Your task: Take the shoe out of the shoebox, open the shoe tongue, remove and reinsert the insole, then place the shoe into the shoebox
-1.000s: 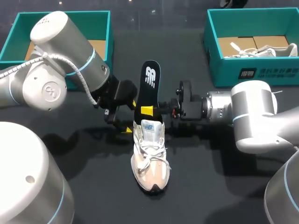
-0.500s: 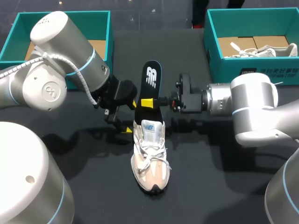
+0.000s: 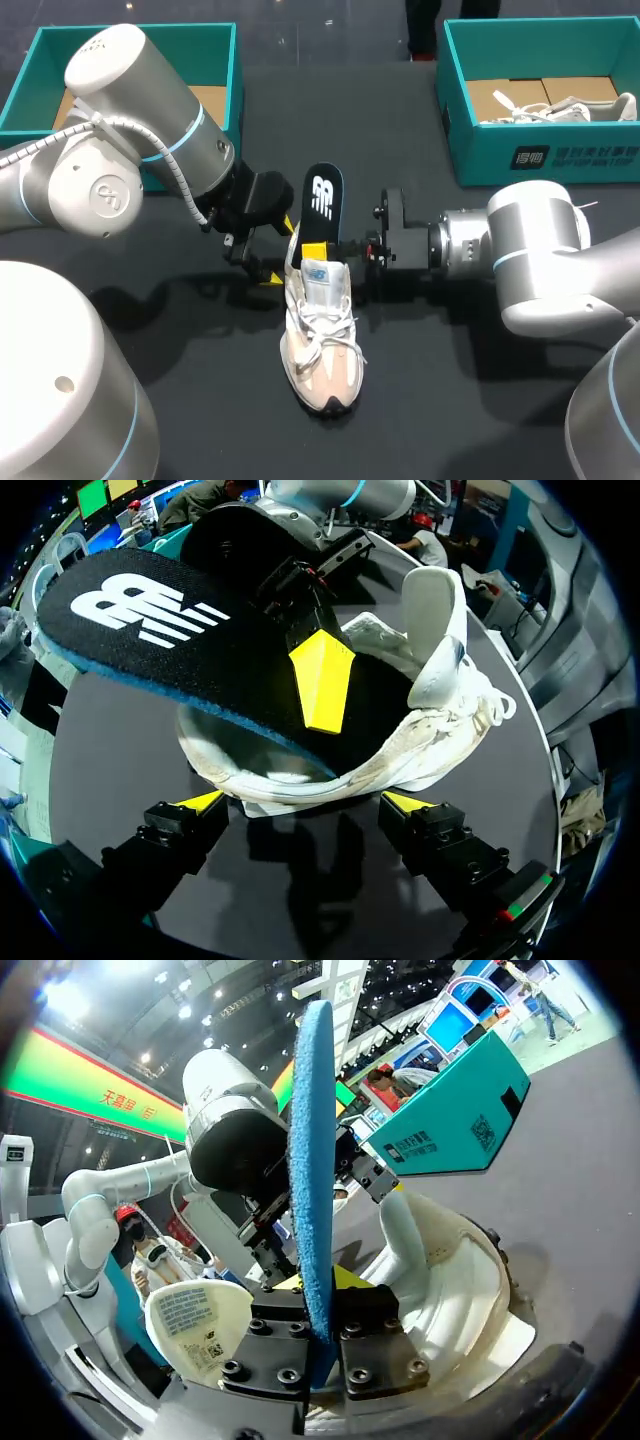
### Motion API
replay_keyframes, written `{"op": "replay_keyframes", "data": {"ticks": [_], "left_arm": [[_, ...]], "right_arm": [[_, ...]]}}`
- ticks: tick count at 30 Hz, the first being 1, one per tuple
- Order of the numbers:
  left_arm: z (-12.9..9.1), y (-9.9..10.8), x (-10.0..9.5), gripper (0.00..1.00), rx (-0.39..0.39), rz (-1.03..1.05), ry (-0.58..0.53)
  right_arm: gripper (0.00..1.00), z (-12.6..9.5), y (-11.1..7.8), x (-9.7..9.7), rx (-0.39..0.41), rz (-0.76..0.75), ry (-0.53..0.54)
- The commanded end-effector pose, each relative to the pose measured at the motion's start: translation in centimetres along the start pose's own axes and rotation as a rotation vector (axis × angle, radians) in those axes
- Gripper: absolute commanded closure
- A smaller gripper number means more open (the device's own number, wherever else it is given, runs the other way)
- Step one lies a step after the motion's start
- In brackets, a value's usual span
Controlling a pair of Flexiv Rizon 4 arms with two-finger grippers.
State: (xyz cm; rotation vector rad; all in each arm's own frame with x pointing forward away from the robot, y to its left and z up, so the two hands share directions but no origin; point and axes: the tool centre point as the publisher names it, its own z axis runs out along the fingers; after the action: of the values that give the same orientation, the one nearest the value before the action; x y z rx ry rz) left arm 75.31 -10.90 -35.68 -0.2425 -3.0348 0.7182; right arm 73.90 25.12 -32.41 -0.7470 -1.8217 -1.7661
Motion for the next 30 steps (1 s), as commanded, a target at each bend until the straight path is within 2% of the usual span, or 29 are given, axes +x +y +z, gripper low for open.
{"op": "replay_keyframes", "data": {"ticks": [1, 5, 8, 9, 12, 20, 27, 29, 30], "left_arm": [[0.1, 0.0, 0.0, 0.0, -0.001, 0.0, 0.0], [0.1, 0.0, 0.0, 0.0, -0.001, 0.0, 0.0], [0.1, 0.0, 0.0, 0.0, -0.001, 0.0, 0.0], [0.1, 0.0, 0.0, 0.0, -0.001, 0.0, 0.0], [0.1, 0.0, 0.0, 0.0, -0.001, 0.0, 0.0], [0.1, 0.0, 0.0, 0.0, -0.001, 0.0, 0.0], [0.1, 0.0, 0.0, 0.0, -0.001, 0.0, 0.0], [0.1, 0.0, 0.0, 0.0, -0.001, 0.0, 0.0], [0.1, 0.0, 0.0, 0.0, -0.001, 0.0, 0.0]], "right_arm": [[1.0, 0.2, -1.0, 0.5, -0.012, 0.009, -0.015], [0.99, 0.2, -0.9, 0.8, -0.012, 0.002, -0.025], [0.78, 0.3, -0.2, 1.0, -0.01, -0.02, -0.028], [0.65, 0.3, 0.0, 1.0, -0.007, -0.029, -0.028], [0.64, 0.3, 1.0, 1.1, -0.003, -0.062, -0.032], [0.7, 0.2, 3.1, 1.6, 0.021, -0.131, -0.039], [0.72, -0.4, 4.2, 0.8, 0.02, -0.137, -0.045], [0.8, -0.6, 4.3, 0.5, 0.015, -0.131, -0.042], [1.0, -0.6, 4.2, 0.4, 0.013, -0.126, -0.04]]}}
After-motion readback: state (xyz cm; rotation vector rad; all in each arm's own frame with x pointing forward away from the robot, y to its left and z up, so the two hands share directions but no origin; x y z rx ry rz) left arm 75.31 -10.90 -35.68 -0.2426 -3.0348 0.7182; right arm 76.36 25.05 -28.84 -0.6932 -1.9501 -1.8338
